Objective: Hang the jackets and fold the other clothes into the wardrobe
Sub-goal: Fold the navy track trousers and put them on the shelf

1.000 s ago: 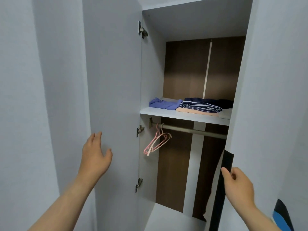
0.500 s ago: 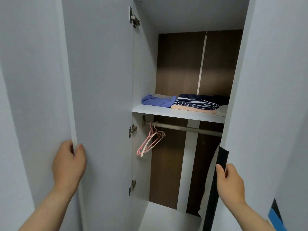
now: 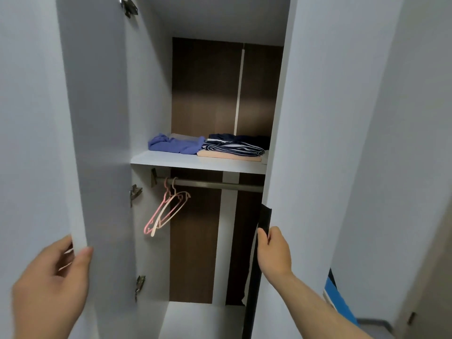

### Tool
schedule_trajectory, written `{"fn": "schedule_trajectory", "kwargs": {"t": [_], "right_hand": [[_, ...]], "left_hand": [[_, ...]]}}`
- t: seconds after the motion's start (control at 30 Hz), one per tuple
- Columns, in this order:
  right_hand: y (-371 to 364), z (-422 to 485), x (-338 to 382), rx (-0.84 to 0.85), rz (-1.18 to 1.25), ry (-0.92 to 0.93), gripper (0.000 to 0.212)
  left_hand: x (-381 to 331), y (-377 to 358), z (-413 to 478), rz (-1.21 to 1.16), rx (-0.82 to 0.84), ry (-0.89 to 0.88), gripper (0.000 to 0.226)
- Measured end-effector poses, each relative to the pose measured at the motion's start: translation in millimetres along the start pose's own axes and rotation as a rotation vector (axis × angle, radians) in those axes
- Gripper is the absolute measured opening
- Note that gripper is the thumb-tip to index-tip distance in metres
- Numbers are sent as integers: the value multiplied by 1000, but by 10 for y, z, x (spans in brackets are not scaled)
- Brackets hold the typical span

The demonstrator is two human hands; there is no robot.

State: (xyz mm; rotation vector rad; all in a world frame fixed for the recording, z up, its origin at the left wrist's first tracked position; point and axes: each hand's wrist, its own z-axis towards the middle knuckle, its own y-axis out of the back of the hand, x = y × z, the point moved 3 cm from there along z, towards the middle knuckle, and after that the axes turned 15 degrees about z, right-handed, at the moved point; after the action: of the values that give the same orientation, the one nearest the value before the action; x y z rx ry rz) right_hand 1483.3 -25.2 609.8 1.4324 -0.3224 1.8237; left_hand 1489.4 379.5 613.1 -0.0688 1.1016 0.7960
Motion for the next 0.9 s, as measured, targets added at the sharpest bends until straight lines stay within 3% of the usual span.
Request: {"fn": "schedule_trajectory", "kwargs": {"t": [0.07,0.17,0.3,0.57,0.9], "right_hand": [[2,25,-8,9,-8,-8,27],[1,44,-9,26,-2,-14,28],[-6,58,-4,43,7,-39,29],[4,29,-44,134,-39,-36,29],[-34,182,31,212,-113,9,33]], "left_hand": [[-128,-67,-93,-38,46,-57,51],[-324,-173,-206,-45,77,-161,43],[-470,-372,-293,-49,107,-218,59],[-616,-790,-372,199,361,-435,78],[-924,-1351,-526,322,330,-500,75]]}}
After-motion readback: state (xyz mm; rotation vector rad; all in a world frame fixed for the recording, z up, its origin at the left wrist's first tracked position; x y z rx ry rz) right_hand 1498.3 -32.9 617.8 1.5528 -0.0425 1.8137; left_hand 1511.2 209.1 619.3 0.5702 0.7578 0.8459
